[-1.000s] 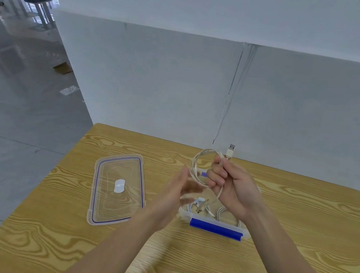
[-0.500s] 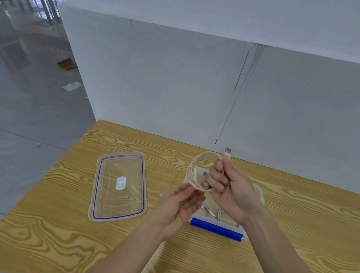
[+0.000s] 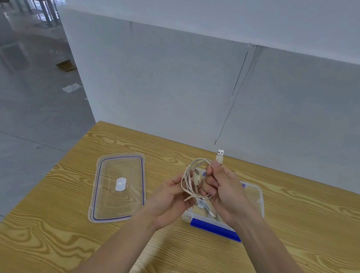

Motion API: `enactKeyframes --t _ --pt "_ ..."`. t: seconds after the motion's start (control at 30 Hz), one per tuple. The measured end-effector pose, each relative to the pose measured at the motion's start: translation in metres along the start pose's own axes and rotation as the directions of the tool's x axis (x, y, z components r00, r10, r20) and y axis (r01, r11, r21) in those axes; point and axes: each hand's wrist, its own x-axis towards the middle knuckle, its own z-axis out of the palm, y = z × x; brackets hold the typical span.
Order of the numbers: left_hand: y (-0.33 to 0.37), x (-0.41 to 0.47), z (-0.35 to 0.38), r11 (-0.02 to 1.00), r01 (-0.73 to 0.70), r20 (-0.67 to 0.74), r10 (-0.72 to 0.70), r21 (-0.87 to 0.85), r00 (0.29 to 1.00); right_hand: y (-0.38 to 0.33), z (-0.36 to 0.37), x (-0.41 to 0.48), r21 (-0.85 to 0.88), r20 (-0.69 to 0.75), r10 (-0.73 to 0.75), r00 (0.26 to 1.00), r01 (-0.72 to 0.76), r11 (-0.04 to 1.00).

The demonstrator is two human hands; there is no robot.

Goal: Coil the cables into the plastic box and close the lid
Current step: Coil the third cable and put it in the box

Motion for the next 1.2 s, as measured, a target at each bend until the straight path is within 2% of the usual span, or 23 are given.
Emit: enactKeyframes --t 0.23,0.33,0.43,0.5,0.63,0.73,0.8,0.87,0.93,1.03,1.1,1.2 --pt "0.006 -0.005 -0.01 0.999 -0.02 0.153 0.027 -0.05 0.988 0.002 0.006 0.003 -0.077 -0.165 -0.051 0.985 0.039 0.996" --pt "0.005 -0.008 -0.012 0.985 -0.125 0.21 0.099 0.118 0.973 0.002 0.009 0.004 -0.086 -0.211 -0.073 0.975 0.056 0.995" --pt "0.005 -0.009 -0.003 0.902 -0.22 0.105 0.195 0.372 0.975 0.004 0.01 0.004 -0.084 -0.233 -0.066 0.97 0.048 0.995" --pt "0.003 -0.009 0.001 0.856 -0.258 0.024 0.277 0.447 0.961 0.005 0.011 0.005 -0.085 -0.238 -0.068 0.969 0.049 0.995" --pt "0.003 -0.008 -0.001 0.838 -0.304 -0.046 0.363 0.453 0.931 0.004 0.011 0.004 -0.026 -0.266 -0.072 0.961 0.067 0.997" --pt "0.002 -0.01 -0.001 0.904 -0.333 -0.083 0.366 0.27 0.927 0.005 0.012 0.007 0.11 -0.286 -0.038 0.957 0.072 0.991" --pt "0.001 -0.012 0.0 0.943 -0.324 -0.128 0.332 0.078 0.935 0.006 0.011 0.008 0.243 -0.252 -0.013 0.968 0.076 0.967" --pt "0.002 -0.012 -0.001 0.961 -0.276 -0.162 0.267 -0.032 0.95 0.008 0.009 0.008 0.306 -0.188 -0.009 0.982 0.068 0.95" --pt "0.005 -0.013 -0.001 0.98 -0.196 -0.18 0.186 -0.038 0.966 0.008 0.007 0.005 0.283 -0.127 -0.011 0.992 0.047 0.958" --pt "0.011 -0.014 -0.001 0.994 -0.095 -0.182 0.102 0.045 0.978 0.006 0.004 0.001 0.2 -0.032 0.009 0.999 -0.003 0.98" --pt "0.014 -0.014 -0.002 0.994 -0.084 -0.184 0.094 0.064 0.978 0.003 0.001 -0.002 0.151 0.041 0.046 0.998 -0.051 0.987" --pt "0.017 -0.013 -0.004 0.991 -0.117 -0.2 0.127 0.058 0.972 -0.002 -0.006 -0.005 0.166 0.153 0.1 0.983 -0.125 0.978"
